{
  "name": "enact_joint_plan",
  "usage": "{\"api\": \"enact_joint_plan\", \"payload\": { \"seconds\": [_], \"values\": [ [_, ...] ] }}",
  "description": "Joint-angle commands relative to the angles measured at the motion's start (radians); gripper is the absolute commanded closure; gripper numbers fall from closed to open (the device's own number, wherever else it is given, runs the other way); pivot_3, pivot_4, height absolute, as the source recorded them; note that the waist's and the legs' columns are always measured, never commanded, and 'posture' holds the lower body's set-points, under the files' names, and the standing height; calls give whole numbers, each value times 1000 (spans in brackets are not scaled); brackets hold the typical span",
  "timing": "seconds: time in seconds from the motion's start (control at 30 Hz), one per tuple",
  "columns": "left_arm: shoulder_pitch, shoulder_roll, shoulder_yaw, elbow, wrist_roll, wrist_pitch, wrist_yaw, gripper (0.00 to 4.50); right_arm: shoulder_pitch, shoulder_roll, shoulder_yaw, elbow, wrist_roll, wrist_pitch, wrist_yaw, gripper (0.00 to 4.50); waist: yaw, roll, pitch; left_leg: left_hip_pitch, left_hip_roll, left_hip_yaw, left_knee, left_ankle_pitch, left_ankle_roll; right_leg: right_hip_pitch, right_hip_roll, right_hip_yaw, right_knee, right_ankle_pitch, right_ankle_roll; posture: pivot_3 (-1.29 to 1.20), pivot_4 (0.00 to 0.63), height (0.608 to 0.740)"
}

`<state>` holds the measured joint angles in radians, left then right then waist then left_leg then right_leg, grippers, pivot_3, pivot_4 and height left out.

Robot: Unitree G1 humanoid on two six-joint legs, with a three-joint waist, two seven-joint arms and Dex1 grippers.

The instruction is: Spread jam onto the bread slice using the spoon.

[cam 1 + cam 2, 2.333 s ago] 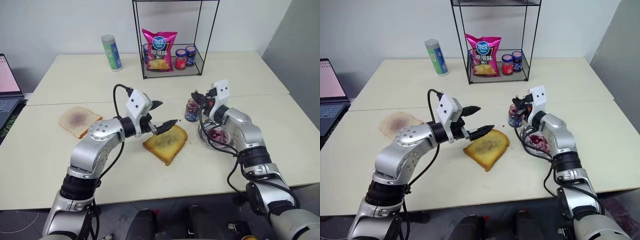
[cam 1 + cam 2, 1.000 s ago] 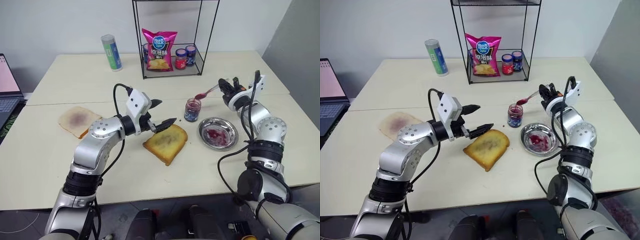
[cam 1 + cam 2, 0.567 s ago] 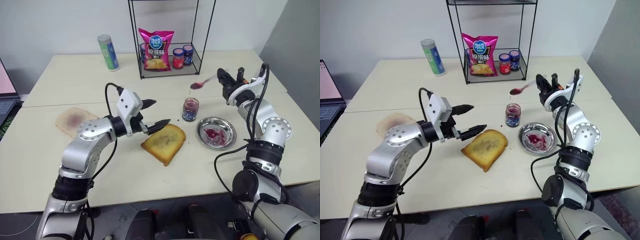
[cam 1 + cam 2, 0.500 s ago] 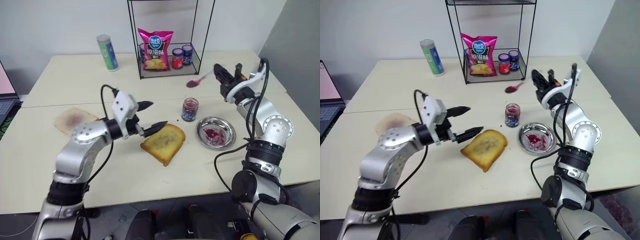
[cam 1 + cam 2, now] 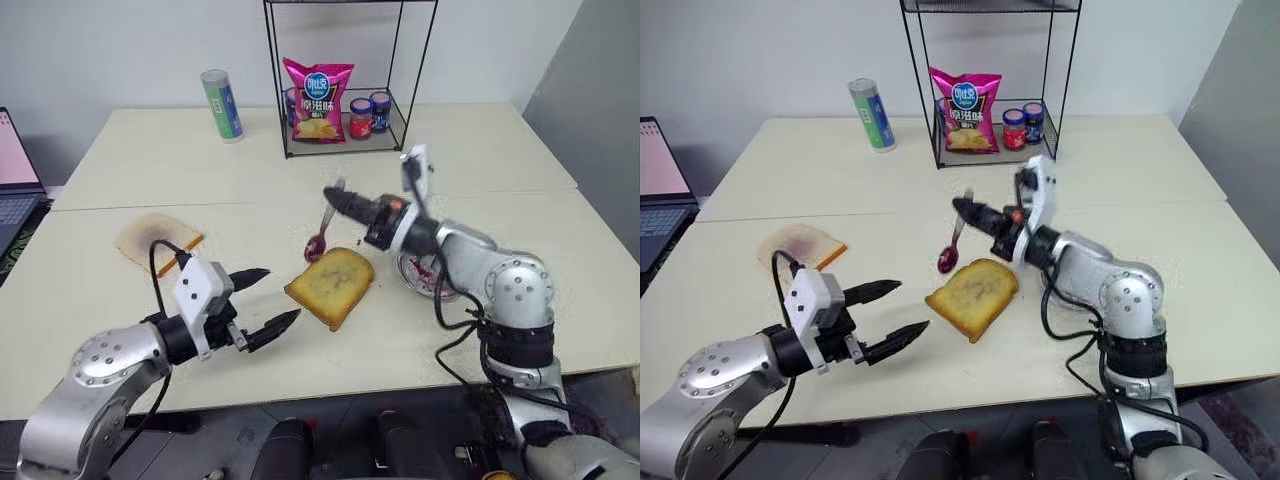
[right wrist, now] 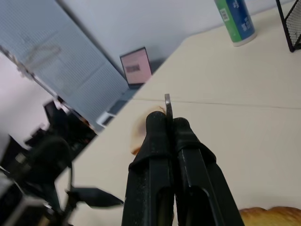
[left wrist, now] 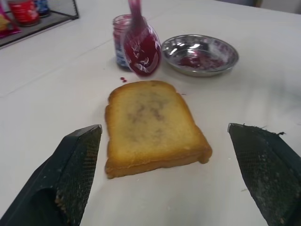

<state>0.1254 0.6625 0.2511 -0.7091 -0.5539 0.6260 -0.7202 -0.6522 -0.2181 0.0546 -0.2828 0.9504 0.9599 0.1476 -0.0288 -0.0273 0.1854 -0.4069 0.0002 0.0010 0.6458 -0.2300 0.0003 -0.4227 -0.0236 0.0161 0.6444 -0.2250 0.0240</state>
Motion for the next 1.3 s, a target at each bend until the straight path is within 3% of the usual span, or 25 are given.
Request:
{"api": "enact_joint_plan", "payload": {
  "seconds": [0.03, 0.23, 0.5, 1.1, 1.3],
  "values": [
    [38, -3, 15, -62, -19, -14, 20, 0, 31, -131, 227, -111, -290, -252, 238, 4493, 0, 0, 0, 0, 0, 0, 0, 0, 0, 0, 0, 0, 0, 0, 0, 0, 150, 740],
    [24, -4, 6, -54, -19, -15, 43, 0, 78, -151, 292, -74, -457, -447, 350, 4493, 0, 0, 0, 0, 1, -1, -1, 0, 0, -1, 1, -1, 1, 0, 1, 0, 150, 740],
    [-32, 13, -10, -5, -12, -24, 28, 0, 102, -106, 291, 20, -566, -556, 413, 4493, 0, -1, 0, 2, 1, -1, -1, 0, 0, 1, 1, -1, 1, 0, 1, 0, 150, 740],
    [-97, 25, -39, 55, 2, -38, 0, 0, 173, -132, 187, 73, -681, -613, 432, 4493, 1, -1, 0, 3, 1, 0, -1, 0, 0, 1, 1, 0, 2, 1, 1, 0, 150, 740],
    [-112, 35, -37, 70, -1, -47, -13, 0, 152, -95, 155, 58, -659, -581, 421, 4493, 0, -1, 0, 3, 2, 0, -1, 0, 0, 1, 1, 0, 2, 1, 1, 0, 150, 740]
  ]
}}
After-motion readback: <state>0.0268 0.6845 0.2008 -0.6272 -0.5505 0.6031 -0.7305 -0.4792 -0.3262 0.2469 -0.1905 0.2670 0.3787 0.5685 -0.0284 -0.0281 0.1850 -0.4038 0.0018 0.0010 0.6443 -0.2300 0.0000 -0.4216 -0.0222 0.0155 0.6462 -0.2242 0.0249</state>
